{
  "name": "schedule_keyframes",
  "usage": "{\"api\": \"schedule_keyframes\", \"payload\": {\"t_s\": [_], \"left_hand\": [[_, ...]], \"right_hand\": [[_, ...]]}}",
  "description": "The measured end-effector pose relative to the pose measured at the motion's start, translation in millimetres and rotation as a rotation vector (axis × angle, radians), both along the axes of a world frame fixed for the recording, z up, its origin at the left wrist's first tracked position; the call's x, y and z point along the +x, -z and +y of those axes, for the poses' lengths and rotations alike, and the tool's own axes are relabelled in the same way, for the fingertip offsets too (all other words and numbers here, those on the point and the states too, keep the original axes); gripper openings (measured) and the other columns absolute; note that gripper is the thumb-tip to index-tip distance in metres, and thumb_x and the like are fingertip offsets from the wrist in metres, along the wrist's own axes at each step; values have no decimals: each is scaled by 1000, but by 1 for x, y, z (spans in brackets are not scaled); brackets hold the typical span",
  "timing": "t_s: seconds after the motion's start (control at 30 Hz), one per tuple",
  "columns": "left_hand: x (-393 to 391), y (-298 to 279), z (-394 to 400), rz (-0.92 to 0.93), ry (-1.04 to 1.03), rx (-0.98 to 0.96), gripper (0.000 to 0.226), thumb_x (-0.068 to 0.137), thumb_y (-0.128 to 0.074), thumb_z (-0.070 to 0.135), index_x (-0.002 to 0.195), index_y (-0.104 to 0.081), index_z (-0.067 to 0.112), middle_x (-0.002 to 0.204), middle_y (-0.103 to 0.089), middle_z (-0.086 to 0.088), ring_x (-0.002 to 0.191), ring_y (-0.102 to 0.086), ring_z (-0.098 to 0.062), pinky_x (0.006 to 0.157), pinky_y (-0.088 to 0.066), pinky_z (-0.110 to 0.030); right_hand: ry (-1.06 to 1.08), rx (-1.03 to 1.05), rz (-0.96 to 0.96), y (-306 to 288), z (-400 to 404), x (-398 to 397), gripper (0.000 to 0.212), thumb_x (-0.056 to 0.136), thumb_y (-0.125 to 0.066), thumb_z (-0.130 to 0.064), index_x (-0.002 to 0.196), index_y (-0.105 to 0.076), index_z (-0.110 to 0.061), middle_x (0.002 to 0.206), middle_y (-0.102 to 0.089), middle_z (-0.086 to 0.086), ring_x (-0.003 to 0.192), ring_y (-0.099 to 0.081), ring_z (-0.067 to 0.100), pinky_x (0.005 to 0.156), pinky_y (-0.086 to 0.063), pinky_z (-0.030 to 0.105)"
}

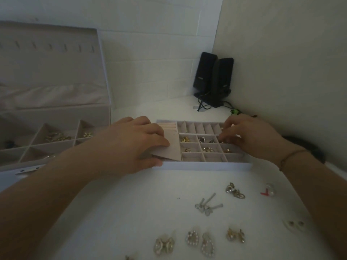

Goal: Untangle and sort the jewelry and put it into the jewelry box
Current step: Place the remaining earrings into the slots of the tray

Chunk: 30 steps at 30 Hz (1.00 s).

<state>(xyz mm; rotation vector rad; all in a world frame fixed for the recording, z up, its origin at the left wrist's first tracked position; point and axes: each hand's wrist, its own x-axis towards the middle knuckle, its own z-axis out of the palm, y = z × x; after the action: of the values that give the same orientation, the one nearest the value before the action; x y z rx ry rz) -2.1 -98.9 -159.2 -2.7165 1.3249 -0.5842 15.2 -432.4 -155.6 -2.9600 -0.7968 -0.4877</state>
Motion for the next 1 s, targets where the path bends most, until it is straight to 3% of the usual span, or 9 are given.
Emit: {"api": "schedule_keyframes", "payload": {"t_s": [0.2,0.3,0.4,0.57,0.67,0.77,0.83,0.9,1.0], "left_hand": [[-1,0,0,-9,3,-3,50,84,-40,65,120,-60,37,119,-60,13,105,-57,-17,78,-51,-36],[0,0,0,-7,7,-7,49,84,-40,65,120,-59,38,119,-60,13,105,-57,-18,78,-51,-37],[0,0,0,-14,10,-5,49,84,-40,65,120,-59,38,119,-60,13,105,-57,-17,78,-51,-36],[0,1,0,-19,19,-17,48,84,-41,65,119,-60,37,118,-60,13,102,-57,-17,76,-50,-35],[1,2,1,-13,17,-17,49,84,-41,65,119,-59,37,119,-60,13,103,-56,-17,77,-50,-35],[2,3,1,-12,20,-16,49,85,-40,65,120,-60,36,119,-60,13,103,-56,-18,78,-51,-36],[2,2,1,-6,18,-12,49,85,-40,66,120,-60,37,120,-59,13,103,-56,-18,78,-50,-37],[1,2,1,1,14,-17,49,85,-40,66,120,-59,37,120,-59,14,104,-56,-17,79,-50,-36],[0,2,0,1,13,-16,49,85,-40,66,120,-59,37,120,-59,14,104,-56,-17,79,-50,-36]], "right_hand": [[32,-78,59,-2,-2,6,14,84,-68,-30,95,-72,-37,103,-61,-9,97,-54,14,76,-49,34],[85,101,111,-9,-7,8,11,82,-69,-28,88,-66,-36,97,-60,-12,84,-50,-1,71,-40,20],[192,365,45,-14,-10,10,6,84,-69,-25,88,-66,-28,91,-60,-7,74,-53,9,66,-38,20],[330,352,61,-9,-11,12,19,87,-65,-26,105,-69,-22,99,-65,-2,67,-49,2,68,-36,16],[306,375,45,-44,-11,-9,12,85,-67,-24,96,-71,-23,91,-69,-4,68,-55,4,64,-37,8],[193,234,330,-76,-9,-50,7,77,-72,-34,83,-70,-38,78,-68,-20,69,-63,1,62,-45,11],[195,106,648,-74,-8,-74,22,72,-76,-38,87,-65,-49,87,-63,-28,70,-67,8,59,-53,20],[267,3,866,-57,-8,-88,33,69,-80,-39,92,-60,-50,94,-59,-20,73,-67,20,54,-54,22],[297,-182,776,-31,-15,-89,33,68,-80,-43,86,-52,-44,96,-51,-13,78,-58,10,60,-47,19]]}}
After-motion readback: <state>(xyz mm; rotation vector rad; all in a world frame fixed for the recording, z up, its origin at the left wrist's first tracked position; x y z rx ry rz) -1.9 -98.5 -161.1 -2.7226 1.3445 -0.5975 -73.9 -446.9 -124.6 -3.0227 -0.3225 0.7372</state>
